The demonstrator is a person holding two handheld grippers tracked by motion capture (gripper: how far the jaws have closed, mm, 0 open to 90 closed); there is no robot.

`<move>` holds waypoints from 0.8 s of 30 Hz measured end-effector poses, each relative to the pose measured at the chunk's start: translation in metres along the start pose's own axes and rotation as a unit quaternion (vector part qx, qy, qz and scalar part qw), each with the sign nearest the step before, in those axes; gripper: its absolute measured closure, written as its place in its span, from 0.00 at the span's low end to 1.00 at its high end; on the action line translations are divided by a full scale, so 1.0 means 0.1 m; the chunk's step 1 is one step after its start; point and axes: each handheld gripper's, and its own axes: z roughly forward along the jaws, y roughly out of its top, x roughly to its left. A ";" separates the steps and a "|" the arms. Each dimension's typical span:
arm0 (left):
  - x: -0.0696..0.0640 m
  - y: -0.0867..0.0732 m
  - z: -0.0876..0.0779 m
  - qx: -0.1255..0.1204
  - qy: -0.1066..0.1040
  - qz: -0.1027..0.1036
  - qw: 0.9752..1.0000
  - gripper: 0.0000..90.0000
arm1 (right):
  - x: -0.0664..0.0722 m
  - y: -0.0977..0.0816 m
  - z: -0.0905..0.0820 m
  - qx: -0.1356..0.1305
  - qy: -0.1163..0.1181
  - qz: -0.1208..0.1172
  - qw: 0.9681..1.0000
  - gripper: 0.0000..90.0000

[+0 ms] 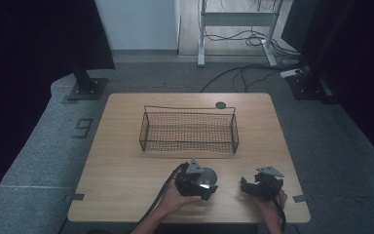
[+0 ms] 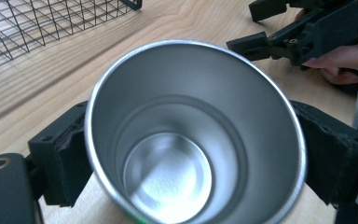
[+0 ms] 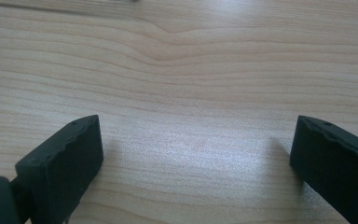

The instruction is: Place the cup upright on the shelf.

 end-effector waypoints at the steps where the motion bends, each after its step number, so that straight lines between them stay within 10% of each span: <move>1: 0.00 0.00 0.02 0.001 0.002 0.003 1.000 0.11 | 0.00 0.00 0.00 0.000 0.000 0.000 1.000 0.03; 24: 0.06 0.03 -0.09 -0.022 -0.011 0.010 1.000 0.15 | 0.00 0.00 0.00 0.000 0.001 0.000 1.000 0.03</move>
